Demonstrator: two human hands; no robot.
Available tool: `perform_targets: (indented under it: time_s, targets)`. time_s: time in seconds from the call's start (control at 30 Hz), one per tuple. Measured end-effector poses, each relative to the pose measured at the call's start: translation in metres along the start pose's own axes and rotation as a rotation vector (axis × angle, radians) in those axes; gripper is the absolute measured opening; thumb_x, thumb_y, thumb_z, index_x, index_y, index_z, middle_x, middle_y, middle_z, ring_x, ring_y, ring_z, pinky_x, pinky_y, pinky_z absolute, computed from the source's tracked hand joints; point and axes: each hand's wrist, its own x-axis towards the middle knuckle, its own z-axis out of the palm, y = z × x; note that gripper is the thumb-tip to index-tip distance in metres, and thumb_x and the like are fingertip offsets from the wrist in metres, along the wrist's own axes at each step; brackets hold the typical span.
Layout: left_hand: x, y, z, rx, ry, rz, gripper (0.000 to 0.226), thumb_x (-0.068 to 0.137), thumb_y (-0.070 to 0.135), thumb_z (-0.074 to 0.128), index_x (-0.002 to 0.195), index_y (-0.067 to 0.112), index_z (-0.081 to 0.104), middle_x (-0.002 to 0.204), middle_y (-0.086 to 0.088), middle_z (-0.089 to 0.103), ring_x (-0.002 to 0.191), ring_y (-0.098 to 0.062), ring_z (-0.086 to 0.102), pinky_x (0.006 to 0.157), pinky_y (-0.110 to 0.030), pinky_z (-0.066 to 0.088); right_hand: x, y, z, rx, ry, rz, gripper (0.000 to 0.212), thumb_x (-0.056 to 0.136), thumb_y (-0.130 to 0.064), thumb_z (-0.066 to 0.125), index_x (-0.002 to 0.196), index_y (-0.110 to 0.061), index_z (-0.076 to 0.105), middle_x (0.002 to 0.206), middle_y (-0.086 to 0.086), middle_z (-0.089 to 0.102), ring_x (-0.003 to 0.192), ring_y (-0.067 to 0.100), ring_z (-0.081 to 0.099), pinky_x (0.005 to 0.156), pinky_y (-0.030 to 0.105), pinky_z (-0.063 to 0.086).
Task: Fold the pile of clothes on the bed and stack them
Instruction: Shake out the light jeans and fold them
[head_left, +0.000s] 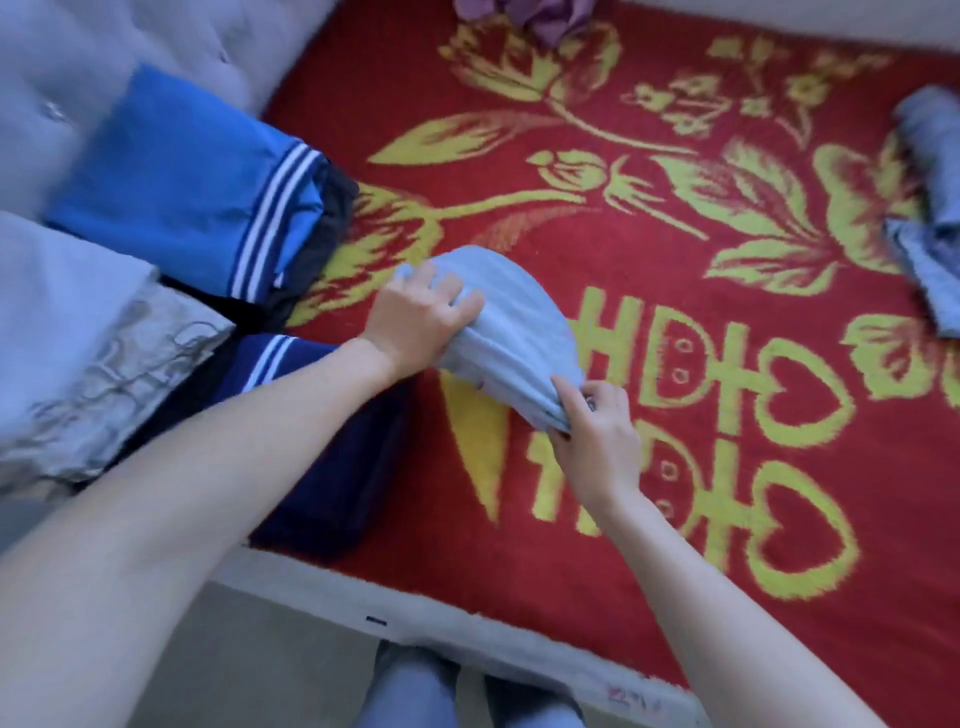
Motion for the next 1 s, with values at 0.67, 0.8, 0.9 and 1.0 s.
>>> perform_targets:
  time_s: [0.67,0.8,0.9,1.0]
  targets:
    - [-0.176,-0.059,-0.052,-0.092,-1.319,-0.431,0.062,0.091,0.022,0.047,0.147,0.022,0.018,0.154,-0.017,0.01,0.14,-0.033,0.016,0.109,-0.047,0.021,0.025,-0.136,0.029,-0.292,-0.688,-0.131,0.054,0.097,-0.048,0.035,0.144,-0.023,0.028,0.144,0.009,0.033,0.135,0.026,0.026,0.101,0.038,0.032]
    - [-0.079,-0.071,-0.06,-0.139,-1.055,-0.417,0.052,0.093,0.026,0.045,0.142,0.018,0.027,0.149,-0.015,0.023,0.135,-0.032,0.025,0.107,-0.045,0.026,0.039,-0.116,-0.025,-0.33,-0.529,0.007,0.054,0.098,-0.047,0.033,0.145,-0.022,0.028,0.148,0.01,0.03,0.137,0.025,0.023,0.103,0.037,0.032]
    - [-0.021,-0.064,-0.085,-0.201,-0.847,-0.375,0.049,0.095,0.03,0.041,0.141,0.018,0.029,0.148,-0.014,0.027,0.133,-0.031,0.028,0.105,-0.043,0.028,0.041,-0.101,-0.07,-0.365,-0.428,0.091,0.054,0.098,-0.046,0.033,0.145,-0.022,0.027,0.149,0.011,0.029,0.138,0.025,0.023,0.106,0.038,0.032]
    - [0.014,-0.048,-0.117,-0.321,-0.693,-0.381,0.049,0.095,0.035,0.041,0.141,0.018,0.032,0.145,-0.011,0.032,0.132,-0.029,0.032,0.105,-0.042,0.03,0.037,-0.092,-0.118,-0.388,-0.361,0.133,0.054,0.098,-0.047,0.034,0.146,-0.022,0.029,0.149,0.011,0.028,0.139,0.024,0.021,0.107,0.039,0.029]
